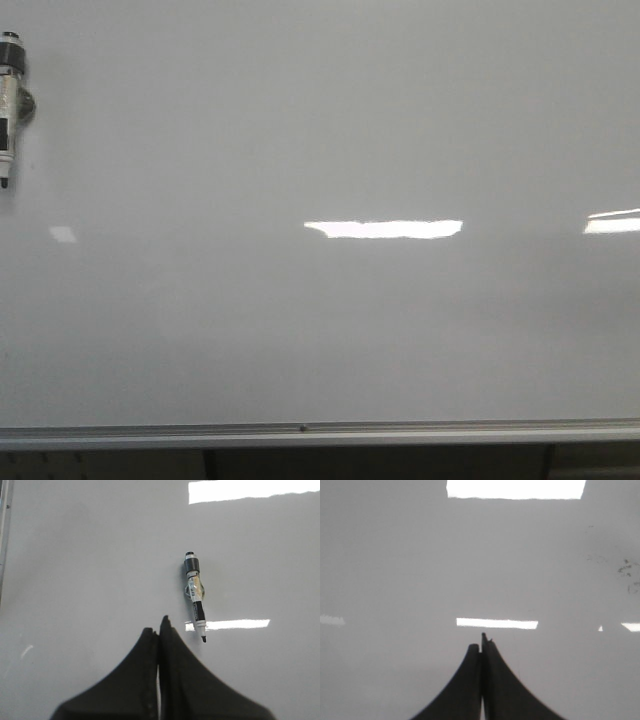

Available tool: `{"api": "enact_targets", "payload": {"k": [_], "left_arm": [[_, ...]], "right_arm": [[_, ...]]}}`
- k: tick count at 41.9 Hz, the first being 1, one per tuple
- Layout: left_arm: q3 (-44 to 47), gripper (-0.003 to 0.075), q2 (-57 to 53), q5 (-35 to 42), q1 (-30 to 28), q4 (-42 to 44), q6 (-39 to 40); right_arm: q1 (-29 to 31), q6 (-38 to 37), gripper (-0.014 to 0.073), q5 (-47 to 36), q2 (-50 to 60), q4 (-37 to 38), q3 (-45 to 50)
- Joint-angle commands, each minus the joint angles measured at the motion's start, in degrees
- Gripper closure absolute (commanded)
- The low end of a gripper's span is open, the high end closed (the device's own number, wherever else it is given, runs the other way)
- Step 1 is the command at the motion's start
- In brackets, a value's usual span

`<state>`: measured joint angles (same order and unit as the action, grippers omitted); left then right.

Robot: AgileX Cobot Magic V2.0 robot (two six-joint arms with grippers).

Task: Write number 2 on whiteboard

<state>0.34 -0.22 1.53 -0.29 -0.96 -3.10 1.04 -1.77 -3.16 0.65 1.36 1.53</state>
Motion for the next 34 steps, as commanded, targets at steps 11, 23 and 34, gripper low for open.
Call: {"api": "enact_targets", "payload": {"k": [11, 23, 34], "left_arm": [[1.23, 0.0740, -0.99, 4.46, -0.14, -0.35, 0.40], [1.23, 0.0740, -0.99, 4.46, -0.14, -0.35, 0.40], [1.23, 0.0740, -0.99, 4.95, -0.14, -0.35, 0.40]], "right_arm": [[0.23, 0.46, 0.0663, -4.58, 0.86, 0.52, 0.04], [0.23, 0.46, 0.0663, -4.58, 0.86, 0.52, 0.04], [0.23, 0.46, 0.0663, -5.62, 0.86, 0.52, 0.04]]}}
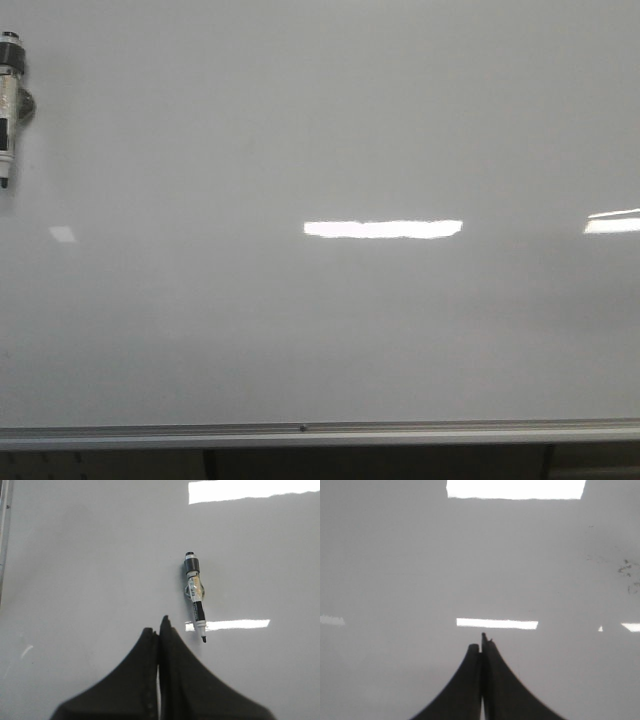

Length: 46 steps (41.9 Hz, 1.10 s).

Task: Write number 2 on whiteboard

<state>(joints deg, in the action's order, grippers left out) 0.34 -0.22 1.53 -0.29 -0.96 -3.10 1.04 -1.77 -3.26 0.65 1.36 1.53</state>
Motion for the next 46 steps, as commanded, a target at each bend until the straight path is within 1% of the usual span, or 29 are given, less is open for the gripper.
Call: {"api": "enact_targets", "payload": {"k": [1, 7, 11, 17, 20, 26, 39, 46], "left_arm": [[1.23, 0.0740, -0.99, 4.95, -0.14, -0.35, 0.40], [1.23, 0.0739, -0.99, 8.92, -0.14, -0.35, 0.40], [0.75, 0.0740, -0.99, 11.75, -0.14, -0.35, 0.40], [-4.41, 0.0740, -0.99, 10.05, -0.14, -0.35, 0.40], [-8.13, 0.0740, -0.78, 7.33, -0.14, -0.35, 0.40], [-16.49, 0.0740, 0.92, -0.77, -0.14, -0.35, 0.40], [-34.98, 0.0740, 11.27, -18.10, -0.14, 0.43, 0.38], [-39.40, 0.0740, 16.27, -24.66, -0.14, 0.43, 0.38]], "right_arm": [[0.23, 0.46, 0.0663, -5.52, 0.86, 0.52, 0.04], [0.23, -0.01, 0.0663, -5.26, 0.86, -0.57, -0.33], [0.23, -0.07, 0.0663, -3.38, 0.86, -2.38, -2.26], [0.23, -0.07, 0.0663, 2.05, 0.86, -2.53, -7.98], [0.23, -0.07, 0.0663, 5.27, 0.74, -2.53, -11.82], [0.23, -0.07, 0.0663, 11.13, -0.89, -2.53, -18.97], [0.23, -0.07, 0.0663, 21.59, -11.69, -2.53, -32.53], [0.23, -0.07, 0.0663, 28.41, -17.35, -2.53, -36.43]]}}
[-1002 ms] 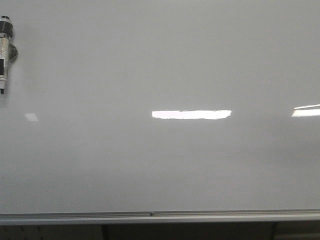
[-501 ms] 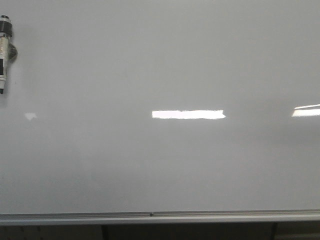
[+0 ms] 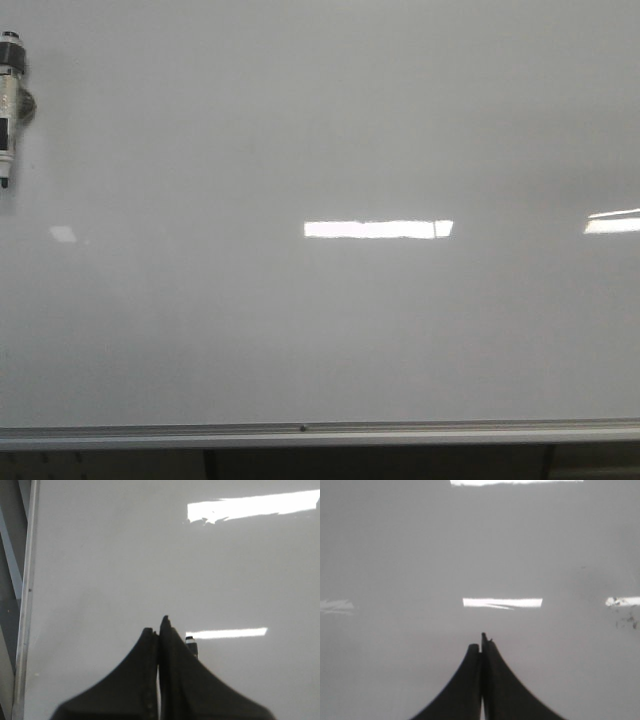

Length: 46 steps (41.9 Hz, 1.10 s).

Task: Write number 2 on whiteboard

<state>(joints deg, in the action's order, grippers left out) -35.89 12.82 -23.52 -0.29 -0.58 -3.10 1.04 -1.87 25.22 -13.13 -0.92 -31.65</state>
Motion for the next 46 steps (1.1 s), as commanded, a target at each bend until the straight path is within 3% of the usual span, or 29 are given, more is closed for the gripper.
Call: {"api": "enact_targets", "payload": {"k": [1, 30, 40, 43, 46], "left_arm": [[-3.18, 0.0740, 3.69, 0.13, -0.14, 0.05, 0.38], [1.16, 0.0740, 8.37, -1.64, -0.14, -0.46, 0.38], [1.16, 0.0738, 8.41, -2.95, -0.14, -0.46, 0.38], [0.77, 0.0735, 8.77, -4.89, -0.14, -0.46, 0.38], [-0.14, 0.0708, 9.52, -7.05, -0.14, -0.46, 0.38]], "right_arm": [[0.23, 0.03, 0.0663, 0.40, -4.24, -0.25, -3.27], [0.23, 0.03, 0.0663, 5.07, -10.84, 0.02, -1.31], [0.23, 4.24, 0.0660, 6.34, -10.84, 0.08, -1.31], [0.23, 5.05, 0.0634, 6.93, -10.84, 0.08, -1.31], [0.23, 5.46, 0.0551, 7.31, -10.84, 0.08, -1.31]]}}
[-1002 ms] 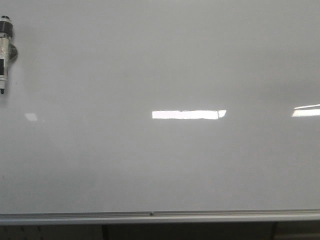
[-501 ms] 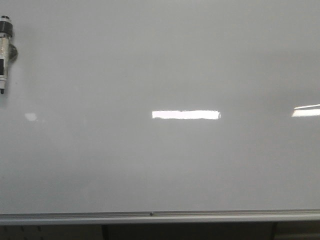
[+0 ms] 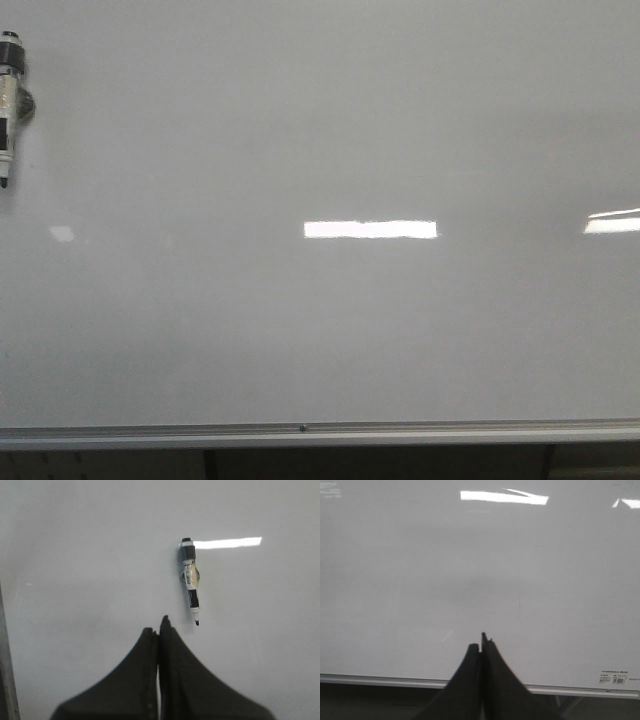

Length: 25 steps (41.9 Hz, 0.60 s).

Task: Write number 2 on whiteboard

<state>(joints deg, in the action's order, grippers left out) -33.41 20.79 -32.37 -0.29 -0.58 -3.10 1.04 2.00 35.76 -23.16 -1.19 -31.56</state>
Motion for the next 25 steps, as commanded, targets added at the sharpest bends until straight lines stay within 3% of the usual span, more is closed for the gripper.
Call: {"api": "enact_targets", "payload": {"k": [1, 7, 11, 17, 25], "left_arm": [[-3.01, 0.0692, 1.97, 1.05, -0.14, -0.46, 0.38], [-5.74, 0.0523, 4.68, -2.17, -0.14, -0.46, 0.14], [-6.43, 0.0372, 6.43, -2.60, -0.14, -0.46, 0.14], [-6.56, 0.0228, 8.93, -0.74, 1.01, -1.07, 0.14], [-7.89, 0.0225, 15.24, -0.40, 3.50, -1.07, 0.14]], "right_arm": [[0.23, 1.77, 0.0512, -3.12, -0.80, 0.36, -1.40], [0.23, 1.85, 0.0167, -2.92, -0.80, 0.36, -1.40], [0.23, 1.85, 0.0007, -2.87, -0.80, 0.36, -1.40], [0.23, 1.85, -0.0039, -3.29, -0.80, 0.36, -1.40], [0.23, 1.85, -0.0039, -3.15, -0.80, 0.29, -1.40]]}}
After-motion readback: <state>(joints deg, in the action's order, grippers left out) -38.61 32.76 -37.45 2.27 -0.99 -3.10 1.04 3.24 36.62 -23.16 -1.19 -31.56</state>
